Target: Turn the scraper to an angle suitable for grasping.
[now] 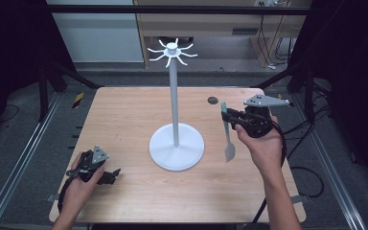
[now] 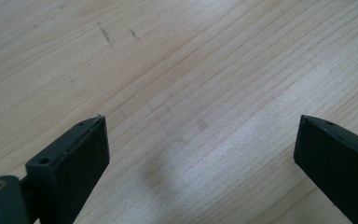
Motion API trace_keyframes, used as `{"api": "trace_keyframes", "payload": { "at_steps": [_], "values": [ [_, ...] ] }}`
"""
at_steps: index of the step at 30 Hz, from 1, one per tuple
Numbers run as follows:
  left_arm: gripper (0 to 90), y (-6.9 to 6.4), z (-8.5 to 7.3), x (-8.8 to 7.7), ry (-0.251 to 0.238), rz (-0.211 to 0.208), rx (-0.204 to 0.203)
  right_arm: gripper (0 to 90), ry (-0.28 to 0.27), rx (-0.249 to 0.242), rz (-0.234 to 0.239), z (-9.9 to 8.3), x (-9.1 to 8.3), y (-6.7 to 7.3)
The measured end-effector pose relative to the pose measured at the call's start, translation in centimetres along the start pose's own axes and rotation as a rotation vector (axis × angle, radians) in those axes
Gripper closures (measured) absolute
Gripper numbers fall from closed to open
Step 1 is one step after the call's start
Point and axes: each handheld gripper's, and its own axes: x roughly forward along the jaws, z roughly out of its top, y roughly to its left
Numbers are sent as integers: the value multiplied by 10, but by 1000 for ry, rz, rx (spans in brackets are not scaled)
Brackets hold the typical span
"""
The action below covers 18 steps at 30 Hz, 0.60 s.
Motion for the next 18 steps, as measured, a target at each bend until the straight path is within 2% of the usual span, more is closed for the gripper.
{"api": "trace_keyframes", "payload": {
  "at_steps": [18],
  "values": [
    [30,0,0,0,0,-1,0,743,-49,-13,29,20,-1,14]
  ]
}}
